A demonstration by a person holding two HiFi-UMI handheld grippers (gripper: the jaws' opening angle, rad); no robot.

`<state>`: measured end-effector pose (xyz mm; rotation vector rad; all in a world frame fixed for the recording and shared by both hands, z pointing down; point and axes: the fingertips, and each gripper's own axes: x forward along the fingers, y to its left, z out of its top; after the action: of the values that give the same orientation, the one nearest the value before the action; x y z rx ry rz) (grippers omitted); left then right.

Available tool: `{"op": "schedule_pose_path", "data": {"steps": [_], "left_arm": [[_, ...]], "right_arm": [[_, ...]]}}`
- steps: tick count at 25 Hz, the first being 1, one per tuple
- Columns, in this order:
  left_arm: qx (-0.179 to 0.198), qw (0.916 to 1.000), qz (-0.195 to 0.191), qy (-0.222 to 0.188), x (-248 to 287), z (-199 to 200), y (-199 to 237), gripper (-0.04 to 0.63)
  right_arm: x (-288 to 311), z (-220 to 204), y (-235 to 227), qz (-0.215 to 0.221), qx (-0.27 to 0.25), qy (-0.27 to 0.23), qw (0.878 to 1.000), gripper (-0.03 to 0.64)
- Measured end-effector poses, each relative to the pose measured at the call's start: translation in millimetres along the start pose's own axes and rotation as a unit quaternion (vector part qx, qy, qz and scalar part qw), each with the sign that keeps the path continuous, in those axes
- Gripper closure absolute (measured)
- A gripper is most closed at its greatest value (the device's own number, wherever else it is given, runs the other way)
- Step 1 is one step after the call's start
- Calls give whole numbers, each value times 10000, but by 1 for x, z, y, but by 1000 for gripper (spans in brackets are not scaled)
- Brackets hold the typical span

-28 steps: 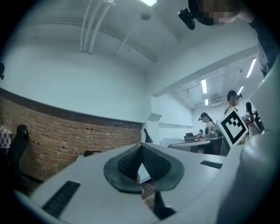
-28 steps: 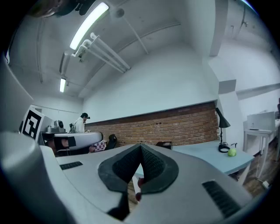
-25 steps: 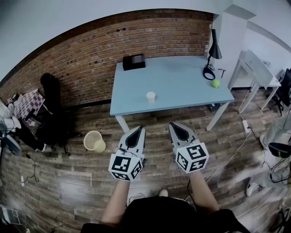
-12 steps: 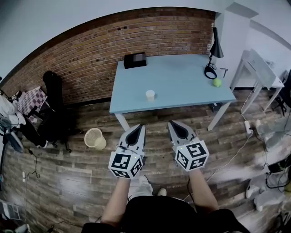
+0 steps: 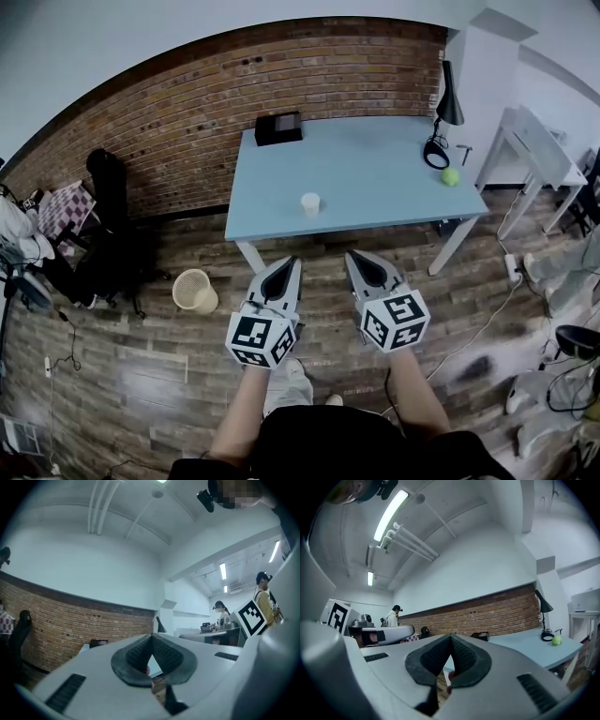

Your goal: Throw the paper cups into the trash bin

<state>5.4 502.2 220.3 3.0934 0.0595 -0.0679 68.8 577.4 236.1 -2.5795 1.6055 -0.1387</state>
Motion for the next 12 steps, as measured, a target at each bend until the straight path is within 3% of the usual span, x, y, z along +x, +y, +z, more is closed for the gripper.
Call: {"op": "schedule_pose_path", "data": {"steps": [12], "left_arm": [[154, 9998, -79, 90, 45, 2, 46, 592]], "right_arm": [[67, -6, -19, -112, 45, 152, 9998, 614]]}}
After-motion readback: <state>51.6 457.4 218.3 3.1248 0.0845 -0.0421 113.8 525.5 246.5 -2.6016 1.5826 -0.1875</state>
